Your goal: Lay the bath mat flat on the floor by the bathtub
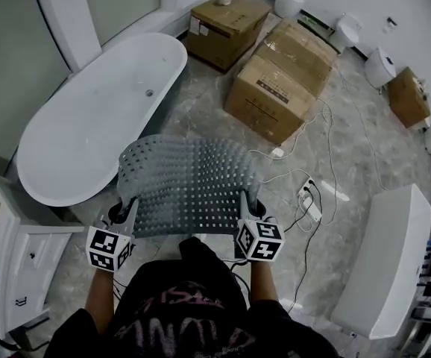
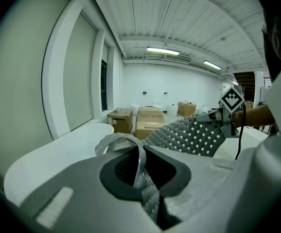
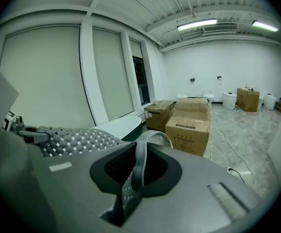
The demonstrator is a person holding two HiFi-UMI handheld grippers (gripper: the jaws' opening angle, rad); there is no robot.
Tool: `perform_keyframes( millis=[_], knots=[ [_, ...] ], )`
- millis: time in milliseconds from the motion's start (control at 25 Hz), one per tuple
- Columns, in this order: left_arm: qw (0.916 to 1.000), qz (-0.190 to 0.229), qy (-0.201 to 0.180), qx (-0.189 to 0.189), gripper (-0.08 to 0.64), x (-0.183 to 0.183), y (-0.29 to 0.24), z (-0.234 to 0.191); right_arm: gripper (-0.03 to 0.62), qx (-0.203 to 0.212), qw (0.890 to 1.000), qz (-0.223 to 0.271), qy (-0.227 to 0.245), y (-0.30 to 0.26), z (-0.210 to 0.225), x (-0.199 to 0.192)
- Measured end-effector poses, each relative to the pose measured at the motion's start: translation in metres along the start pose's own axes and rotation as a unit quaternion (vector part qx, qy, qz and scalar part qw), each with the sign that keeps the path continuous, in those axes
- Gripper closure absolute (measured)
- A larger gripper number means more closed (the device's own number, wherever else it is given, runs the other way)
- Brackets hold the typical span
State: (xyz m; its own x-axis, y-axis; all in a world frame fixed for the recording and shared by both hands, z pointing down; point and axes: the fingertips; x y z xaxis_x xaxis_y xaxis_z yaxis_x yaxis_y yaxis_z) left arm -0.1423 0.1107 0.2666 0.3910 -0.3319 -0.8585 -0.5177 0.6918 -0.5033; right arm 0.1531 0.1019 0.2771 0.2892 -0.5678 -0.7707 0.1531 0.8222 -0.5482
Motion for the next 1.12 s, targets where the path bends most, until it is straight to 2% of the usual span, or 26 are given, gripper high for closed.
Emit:
perform_keyframes(
  millis=[320, 680, 1120],
  knots=[
    [0.9998, -0.015, -0.003, 0.011, 0.546, 0.021, -0.04, 0.001, 0.548, 0.007, 1.0, -0.002, -0.012, -0.028, 0.034, 0.022],
    [0.9996, -0.027, -0.009, 0.005, 0.546, 0.041, -0.088, 0.021, 0.548, 0.003, 1.0, -0.002, -0.013, -0.05, 0.073, 0.042],
    [0.9986, -0.053, -0.007, 0.002, 0.546, 0.037, -0.104, 0.029, 0.548, 0.006, 1.0, -0.022, -0.016, -0.065, 0.088, 0.033]
  ],
)
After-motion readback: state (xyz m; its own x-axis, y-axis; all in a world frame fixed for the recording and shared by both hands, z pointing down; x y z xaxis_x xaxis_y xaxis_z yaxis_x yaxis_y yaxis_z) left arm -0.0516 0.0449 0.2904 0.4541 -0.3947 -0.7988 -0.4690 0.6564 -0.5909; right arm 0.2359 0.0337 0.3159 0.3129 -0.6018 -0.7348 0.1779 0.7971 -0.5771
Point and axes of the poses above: the fingertips, and each gripper's own axes: y backward along the fingers, z to its right, x out of its top, and after that the axes turned 12 degrees about -y, right-handed
